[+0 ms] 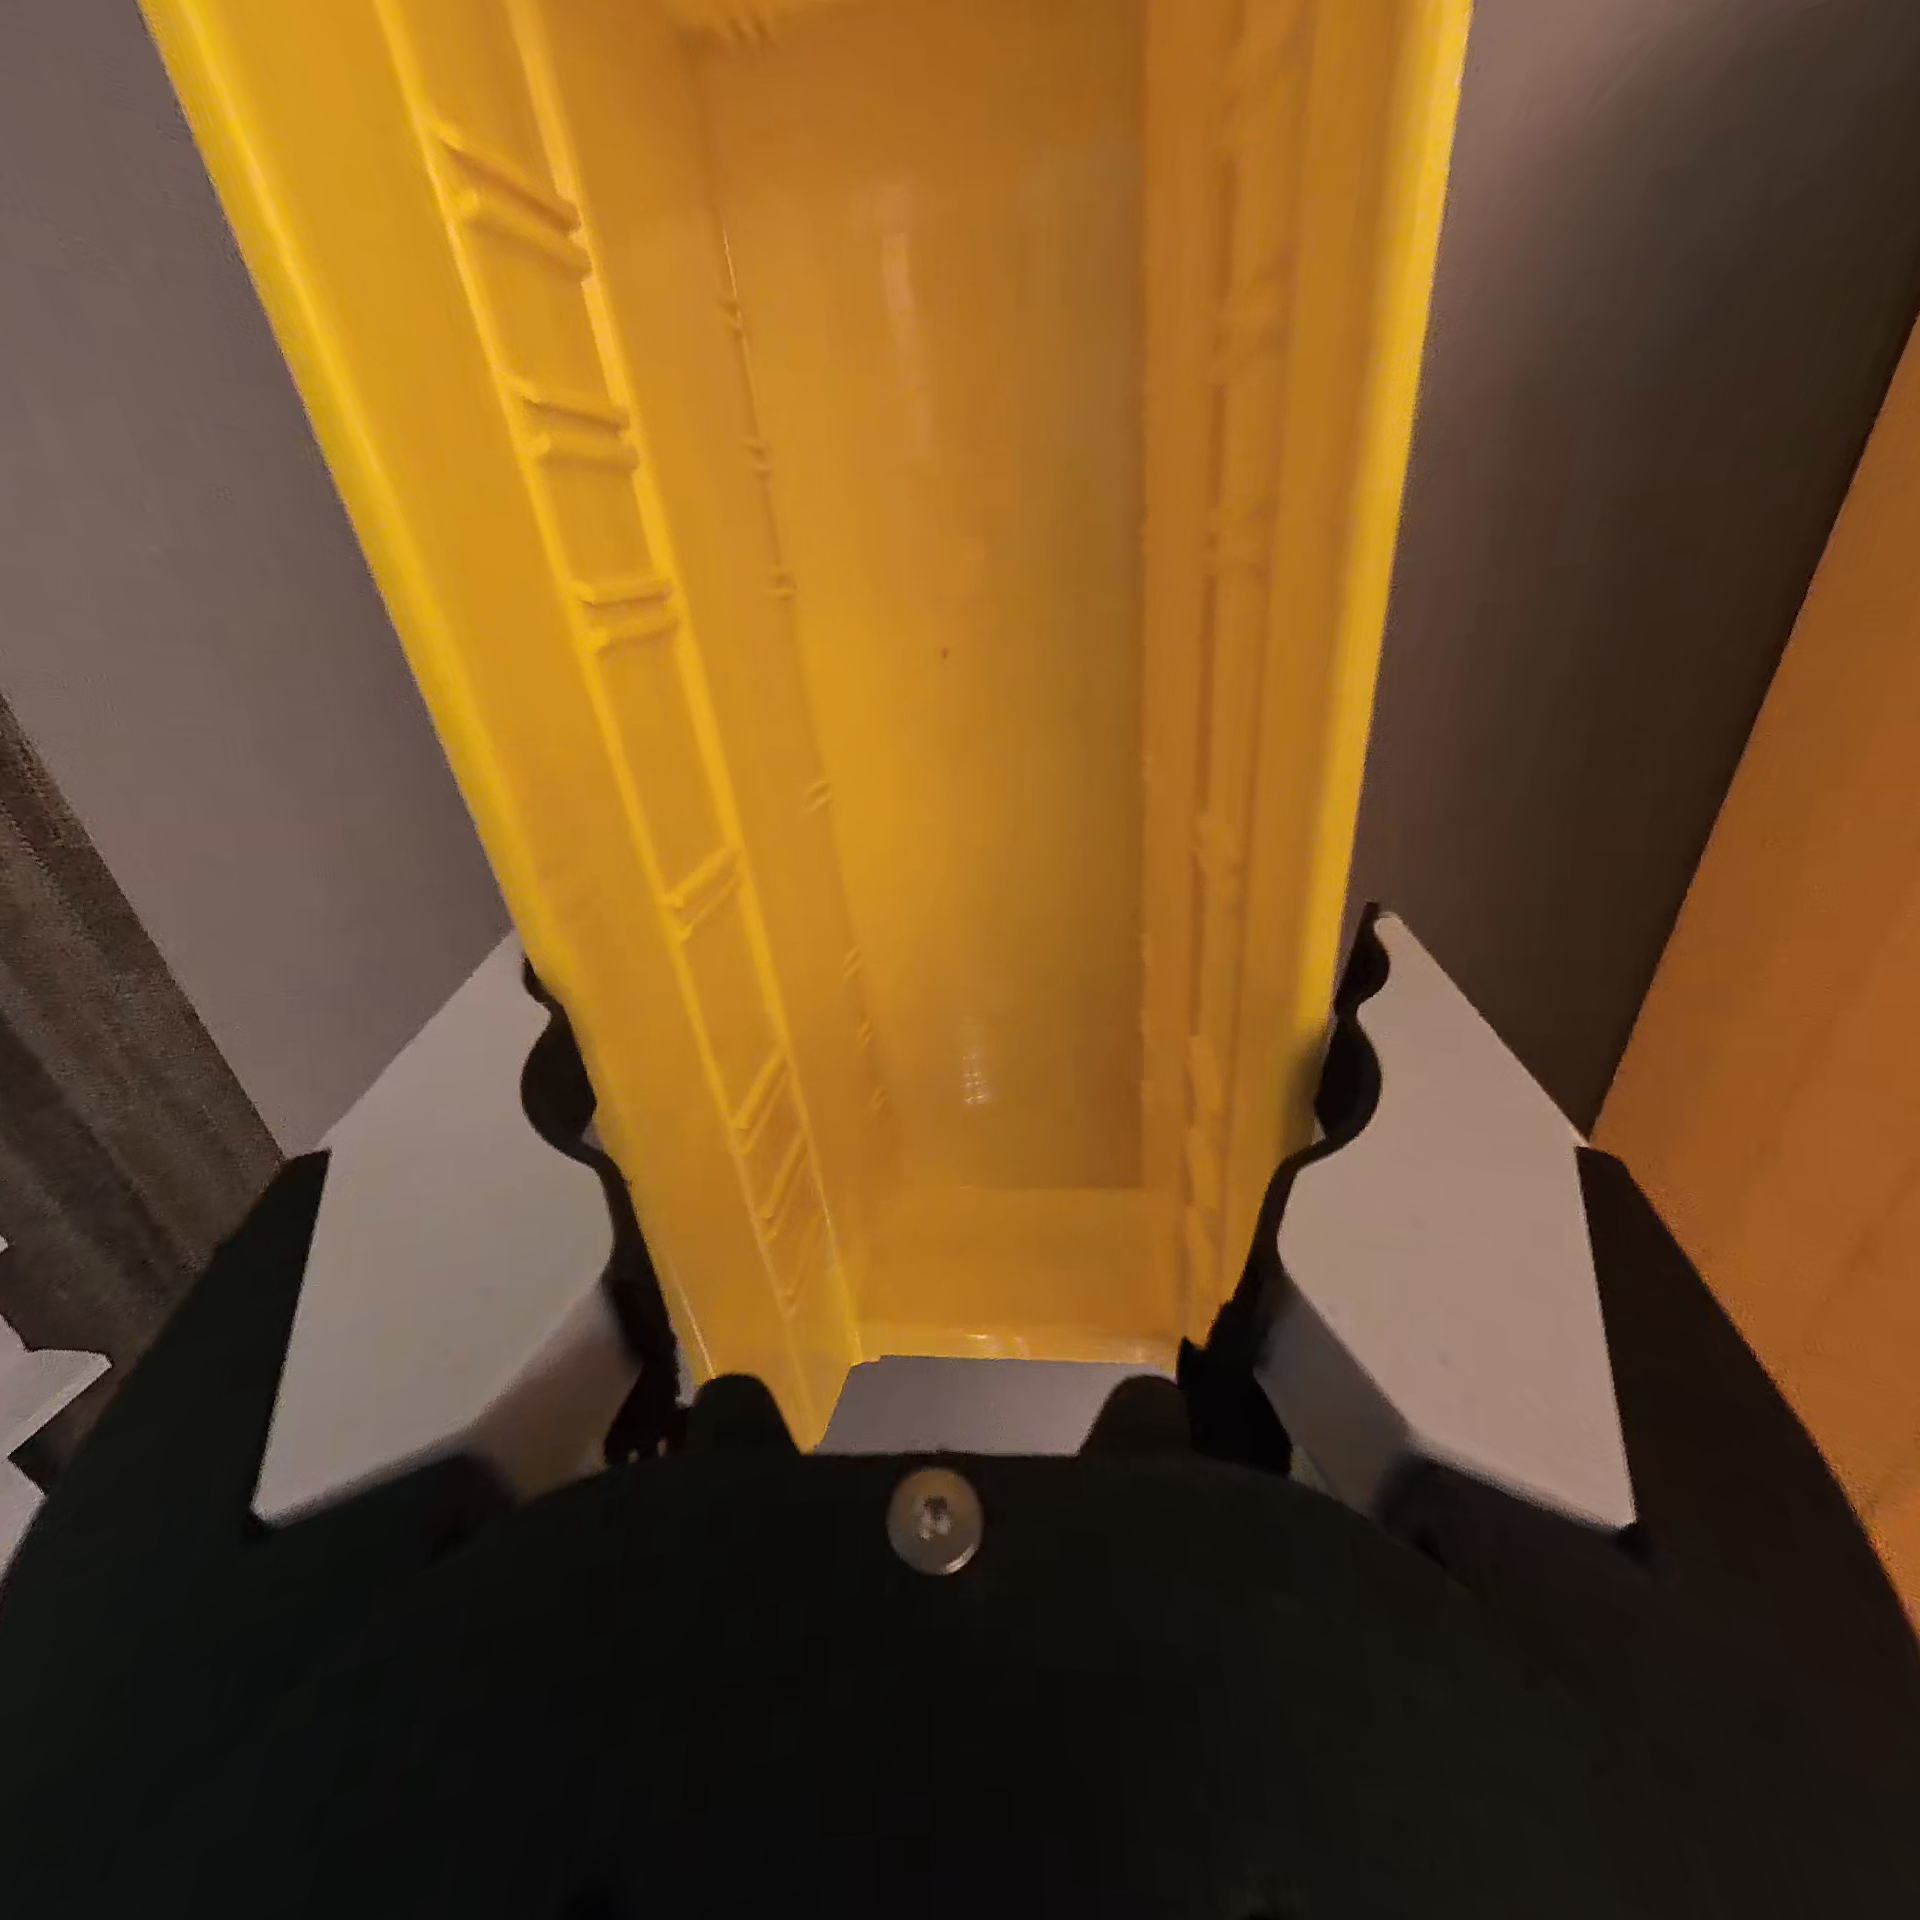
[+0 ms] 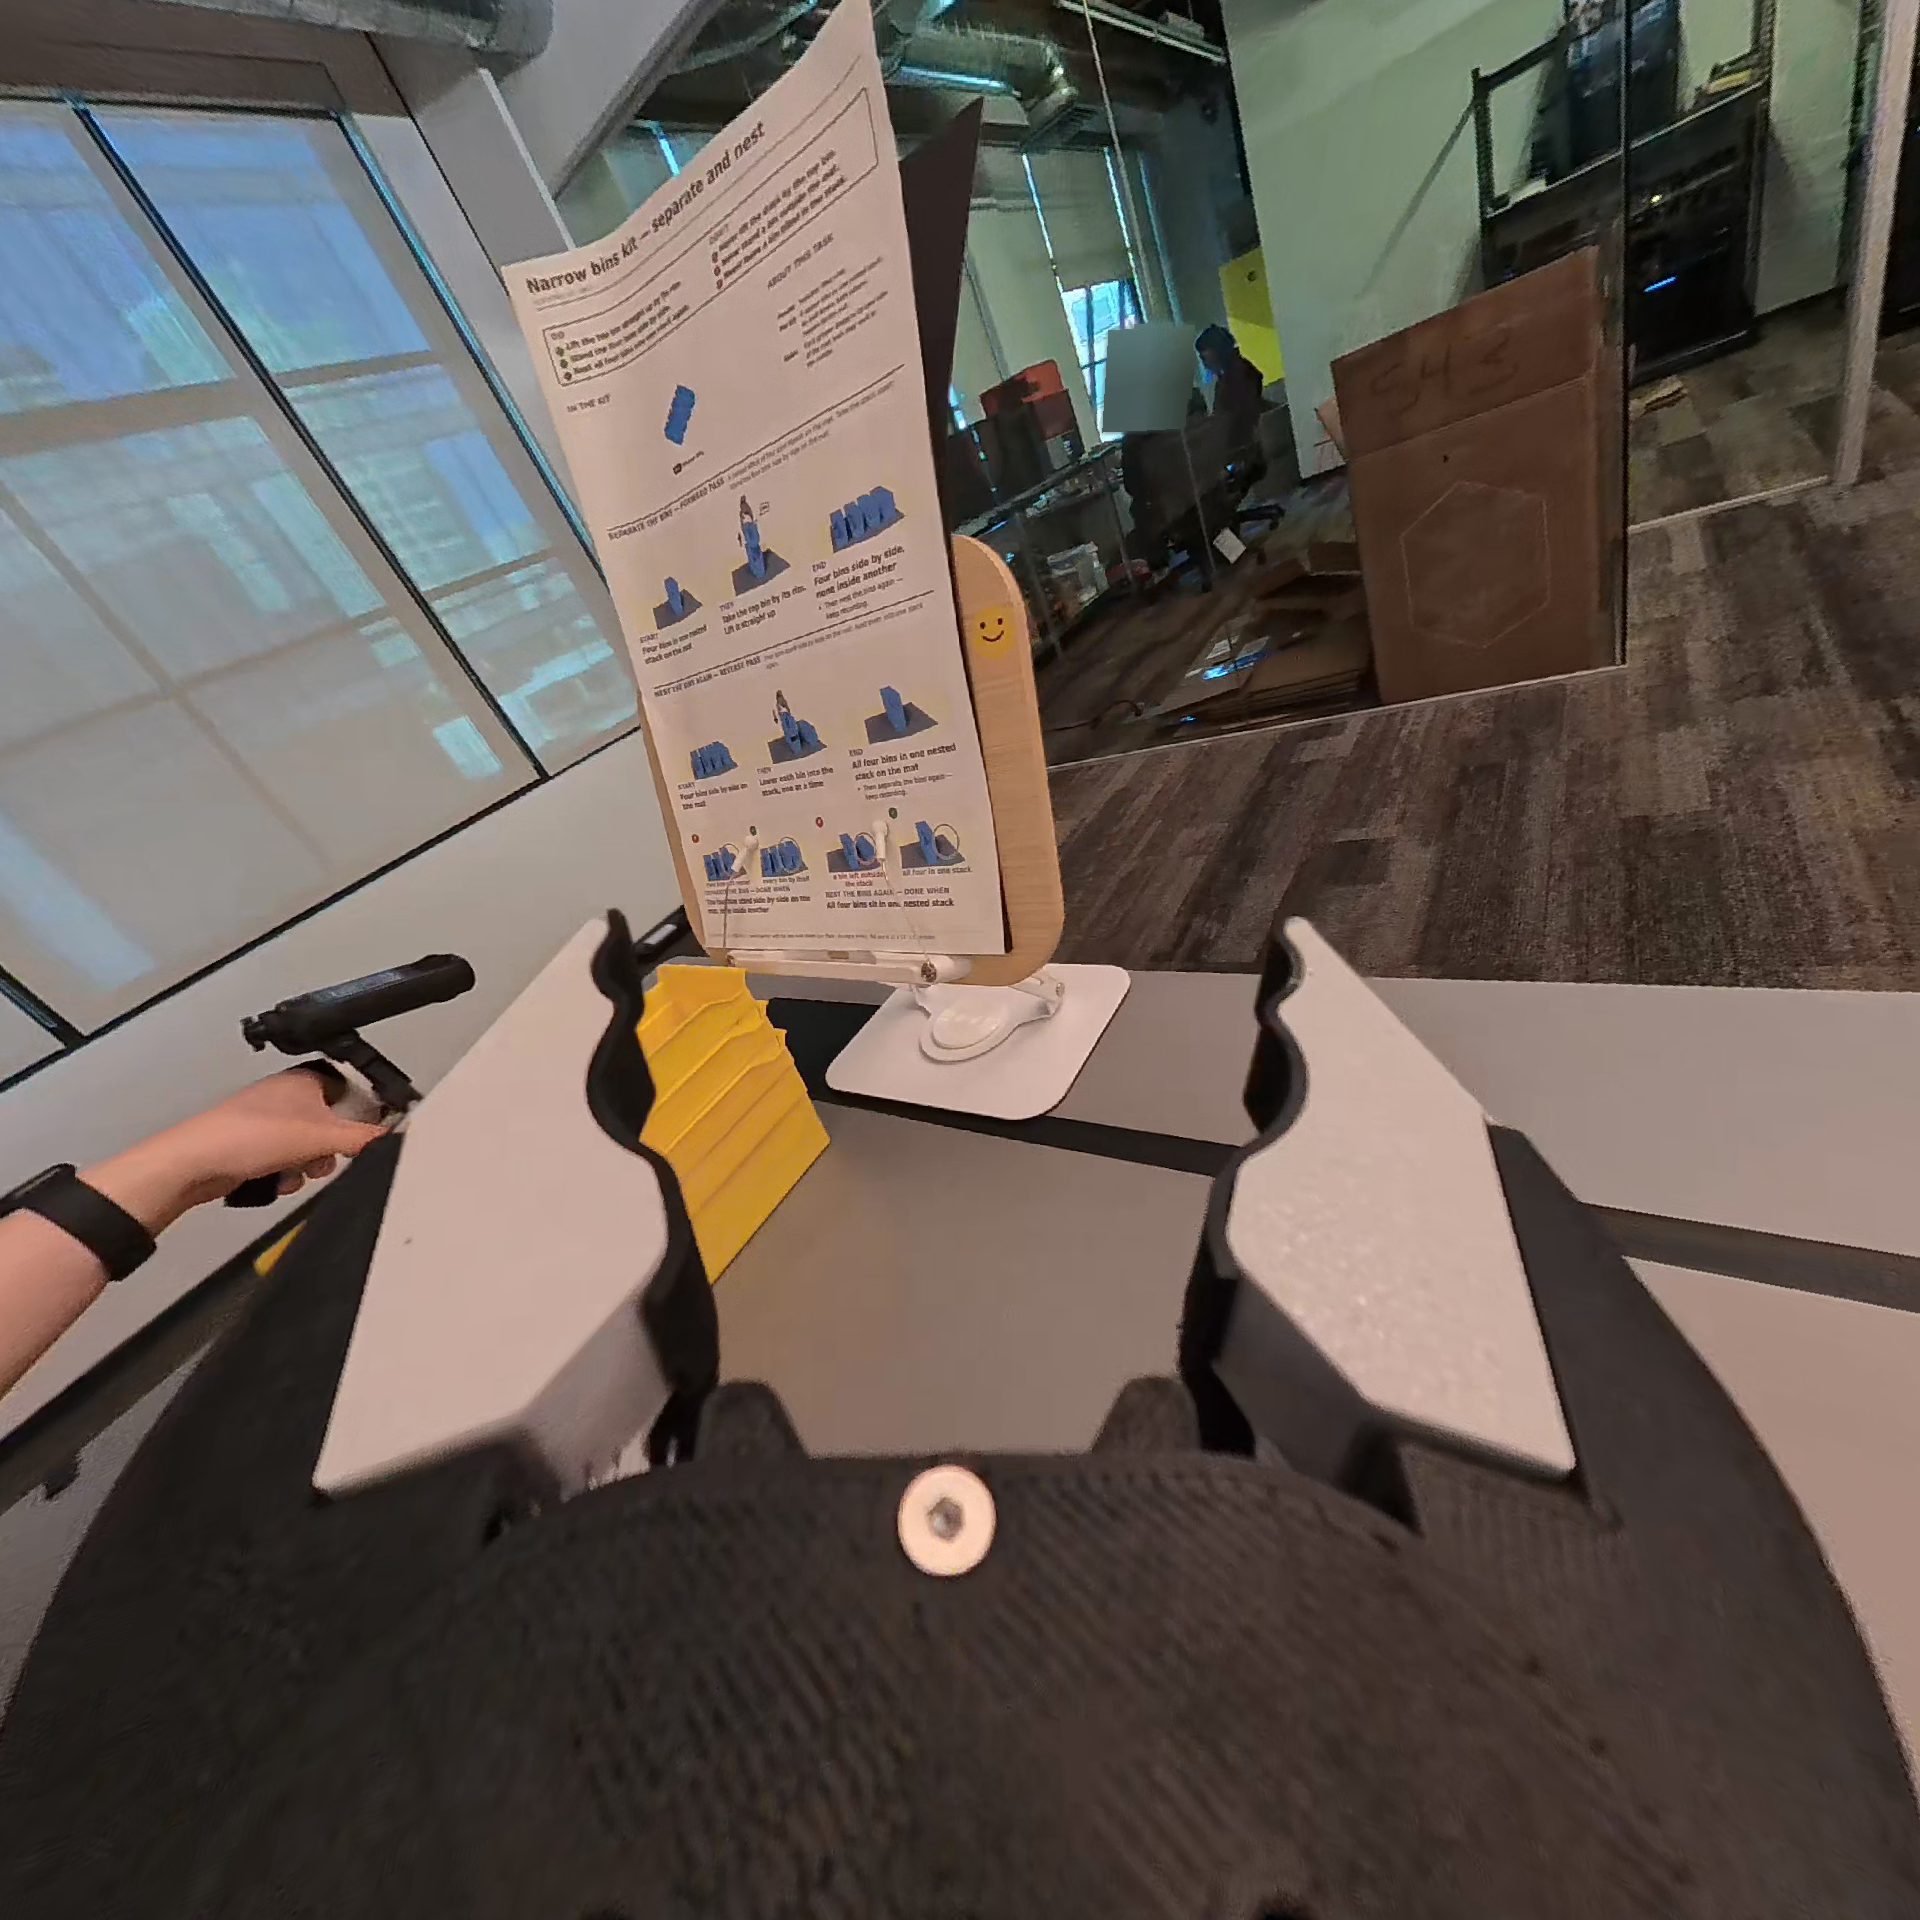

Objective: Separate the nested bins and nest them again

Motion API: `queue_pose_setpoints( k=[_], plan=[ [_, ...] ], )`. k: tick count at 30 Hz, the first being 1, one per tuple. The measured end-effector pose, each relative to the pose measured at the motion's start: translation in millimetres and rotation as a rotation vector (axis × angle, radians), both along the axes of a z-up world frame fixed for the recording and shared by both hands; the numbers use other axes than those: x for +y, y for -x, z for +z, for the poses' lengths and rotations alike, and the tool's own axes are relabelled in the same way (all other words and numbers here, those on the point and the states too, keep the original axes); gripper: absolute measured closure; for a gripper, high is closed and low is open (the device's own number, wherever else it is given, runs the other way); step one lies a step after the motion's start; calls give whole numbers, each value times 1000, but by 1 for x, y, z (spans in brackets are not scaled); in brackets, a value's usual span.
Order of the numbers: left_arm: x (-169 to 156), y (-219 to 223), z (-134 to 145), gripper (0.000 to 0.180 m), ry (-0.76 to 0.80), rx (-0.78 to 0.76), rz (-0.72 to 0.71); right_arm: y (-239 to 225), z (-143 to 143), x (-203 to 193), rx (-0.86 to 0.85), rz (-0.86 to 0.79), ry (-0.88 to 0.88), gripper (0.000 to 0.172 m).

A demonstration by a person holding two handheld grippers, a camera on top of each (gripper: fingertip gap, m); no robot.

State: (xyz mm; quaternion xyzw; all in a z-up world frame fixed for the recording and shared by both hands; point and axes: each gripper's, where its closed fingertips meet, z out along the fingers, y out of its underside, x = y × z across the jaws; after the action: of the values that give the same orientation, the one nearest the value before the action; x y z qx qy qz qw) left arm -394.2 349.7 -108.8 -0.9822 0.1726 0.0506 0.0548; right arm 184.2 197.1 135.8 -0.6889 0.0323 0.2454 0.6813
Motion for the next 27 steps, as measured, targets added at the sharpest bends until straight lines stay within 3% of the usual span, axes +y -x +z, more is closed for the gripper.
queue_pose_setpoints(
  k=[12,17,27],
  plan=[
    [-4,0,-2,31,55,-20,-2,-2,-7,3,64,48,30,56],
    [-3,2,3,55,69,11,7,-2,-6,4,70,54,27,57],
    [-12,9,6,62,116,-8,103,-3,-8,4,84,67,32,58]
  ],
)
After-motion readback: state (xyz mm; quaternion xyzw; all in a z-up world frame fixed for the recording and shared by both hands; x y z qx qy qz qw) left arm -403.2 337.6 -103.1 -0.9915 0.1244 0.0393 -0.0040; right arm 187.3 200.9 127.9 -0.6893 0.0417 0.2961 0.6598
